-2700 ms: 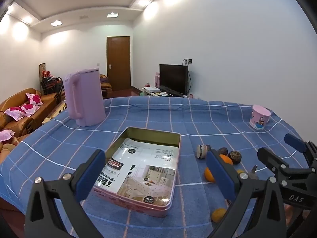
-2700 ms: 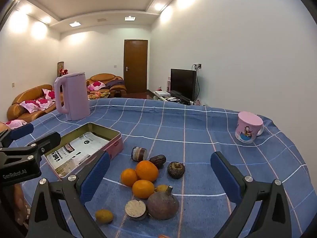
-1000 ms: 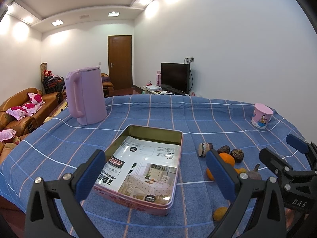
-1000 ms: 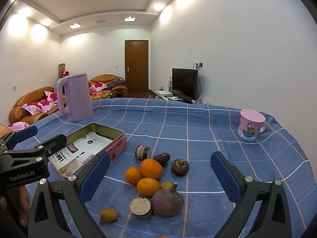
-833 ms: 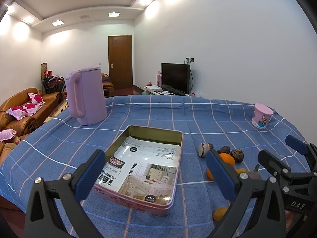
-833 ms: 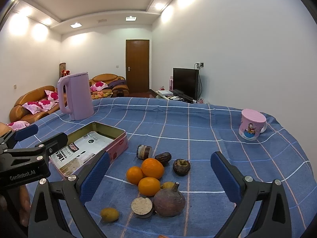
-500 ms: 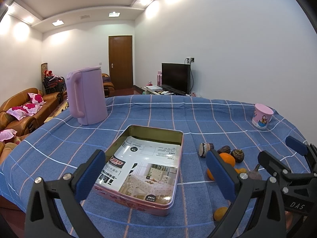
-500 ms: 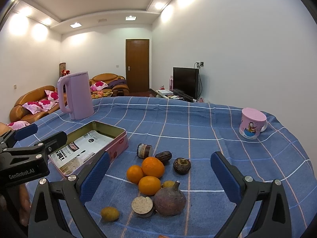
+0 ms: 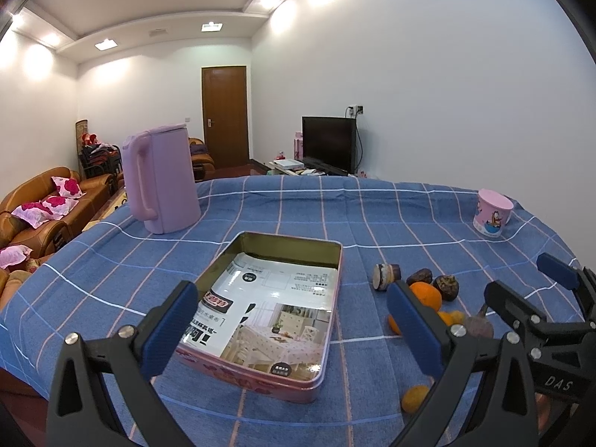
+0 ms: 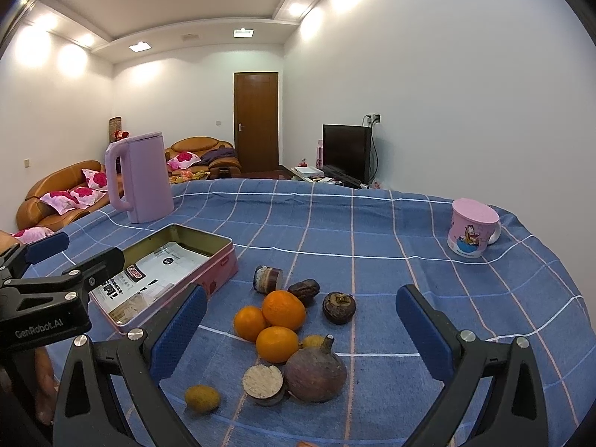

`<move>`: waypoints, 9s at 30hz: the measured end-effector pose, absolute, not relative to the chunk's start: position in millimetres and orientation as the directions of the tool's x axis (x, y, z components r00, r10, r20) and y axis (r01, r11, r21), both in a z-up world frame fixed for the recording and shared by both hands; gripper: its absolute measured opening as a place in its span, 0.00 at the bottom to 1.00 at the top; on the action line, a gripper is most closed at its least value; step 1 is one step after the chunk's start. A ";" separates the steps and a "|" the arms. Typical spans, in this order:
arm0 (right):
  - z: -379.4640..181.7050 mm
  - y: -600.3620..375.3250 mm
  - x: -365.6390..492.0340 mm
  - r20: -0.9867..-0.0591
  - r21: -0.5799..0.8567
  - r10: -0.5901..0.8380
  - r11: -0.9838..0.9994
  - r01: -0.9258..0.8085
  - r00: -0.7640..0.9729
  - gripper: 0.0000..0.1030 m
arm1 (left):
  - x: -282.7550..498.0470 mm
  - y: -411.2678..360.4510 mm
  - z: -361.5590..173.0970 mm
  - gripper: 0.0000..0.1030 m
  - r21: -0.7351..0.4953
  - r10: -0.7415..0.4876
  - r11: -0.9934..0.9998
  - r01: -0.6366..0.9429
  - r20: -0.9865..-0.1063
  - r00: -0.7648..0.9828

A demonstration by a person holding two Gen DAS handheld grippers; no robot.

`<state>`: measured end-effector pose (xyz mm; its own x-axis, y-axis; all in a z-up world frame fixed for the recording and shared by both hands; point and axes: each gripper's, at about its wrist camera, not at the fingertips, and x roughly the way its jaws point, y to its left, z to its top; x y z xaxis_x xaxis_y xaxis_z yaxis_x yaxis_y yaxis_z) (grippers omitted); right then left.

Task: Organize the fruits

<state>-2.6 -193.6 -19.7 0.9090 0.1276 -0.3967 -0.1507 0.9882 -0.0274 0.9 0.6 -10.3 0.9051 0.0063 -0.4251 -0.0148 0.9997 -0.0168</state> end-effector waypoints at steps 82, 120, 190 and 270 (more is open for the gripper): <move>-75.4 -234.1 17.9 -0.509 0.205 0.308 0.950 -0.234 0.804 0.51 | -5.7 -69.4 -79.1 0.27 -0.009 -0.248 0.957 0.290 -0.545 0.801; -63.3 -229.7 -1.9 -0.385 0.147 0.307 0.951 -0.271 0.870 0.51 | -9.0 -58.1 -45.0 0.27 0.031 -0.181 0.976 0.213 -0.420 0.889; -53.3 -61.5 97.2 -0.513 0.037 0.469 0.849 -0.527 0.719 0.51 | 86.4 72.3 -56.5 0.27 0.027 0.059 0.998 -0.053 -0.580 0.812; -85.0 -204.9 22.2 -0.609 0.029 0.225 0.965 -0.262 0.760 0.34 | 33.2 -46.7 -52.5 0.73 -0.003 -0.149 0.983 0.182 -0.585 0.797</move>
<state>22.2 -204.9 -85.0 0.7602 0.2254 -0.6093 -0.2623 0.9645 0.0294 33.2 -46.7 -52.5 0.7971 -0.1495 -0.5850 0.1822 0.9833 -0.0030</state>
